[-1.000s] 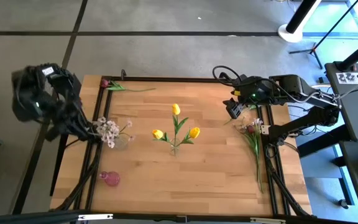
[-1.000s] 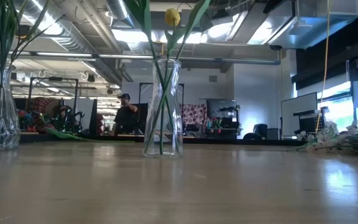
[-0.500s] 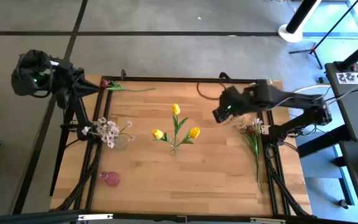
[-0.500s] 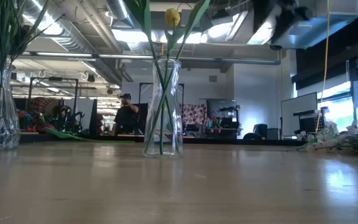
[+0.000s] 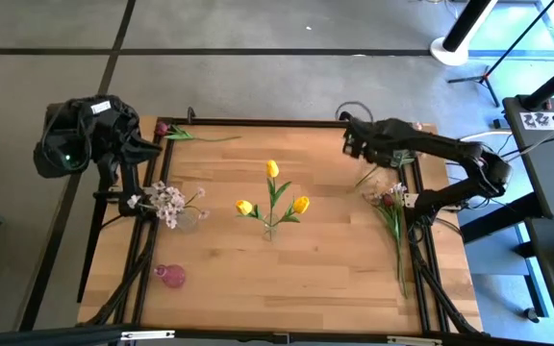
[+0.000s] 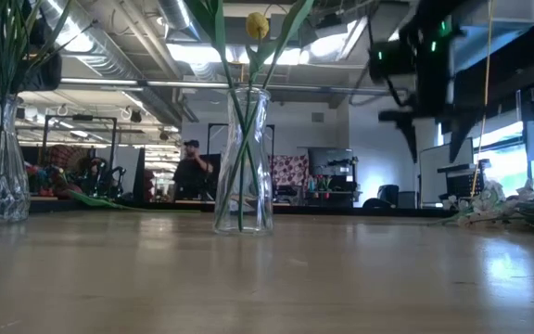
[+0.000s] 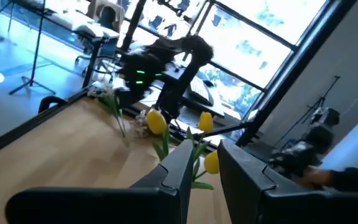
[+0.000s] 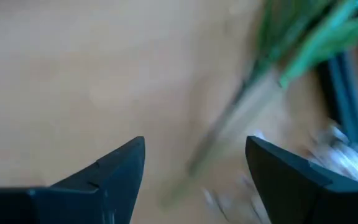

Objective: Sort flowers into vase by color
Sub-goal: Put the top white flowers into the left transparent vase

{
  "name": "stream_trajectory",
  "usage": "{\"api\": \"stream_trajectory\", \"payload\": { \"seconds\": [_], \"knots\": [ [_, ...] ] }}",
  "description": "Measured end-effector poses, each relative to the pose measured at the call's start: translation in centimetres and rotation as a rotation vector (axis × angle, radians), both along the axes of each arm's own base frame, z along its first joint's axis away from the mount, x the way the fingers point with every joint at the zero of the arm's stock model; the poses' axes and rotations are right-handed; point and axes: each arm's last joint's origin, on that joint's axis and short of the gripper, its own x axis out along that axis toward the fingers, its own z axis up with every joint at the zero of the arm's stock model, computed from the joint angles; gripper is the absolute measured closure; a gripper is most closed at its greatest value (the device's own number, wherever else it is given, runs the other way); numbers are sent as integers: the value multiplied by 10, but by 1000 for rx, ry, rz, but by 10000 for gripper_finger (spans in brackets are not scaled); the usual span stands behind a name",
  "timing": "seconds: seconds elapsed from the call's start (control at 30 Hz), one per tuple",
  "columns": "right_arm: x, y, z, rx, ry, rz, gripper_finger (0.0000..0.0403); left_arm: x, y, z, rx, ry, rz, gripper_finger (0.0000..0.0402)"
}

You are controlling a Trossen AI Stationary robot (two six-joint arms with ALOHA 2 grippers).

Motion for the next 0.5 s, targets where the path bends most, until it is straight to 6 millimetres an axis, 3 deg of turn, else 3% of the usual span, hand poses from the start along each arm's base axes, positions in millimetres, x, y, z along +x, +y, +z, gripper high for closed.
{"api": "stream_trajectory", "payload": {
  "seconds": [0.1, 0.2, 0.5],
  "knots": [
    [-12, -26, -21, -15, -46, -121, 139, 1, -5, -5, 5, 4, -11, 328],
    [-25, -40, -34, -10, -11, -246, 164, 1, -8, -9, 11, 25, -27, 328],
    [-37, -62, -66, 39, 140, -369, 241, 0, -27, 0, -39, 183, -321, 328]
  ]
}}
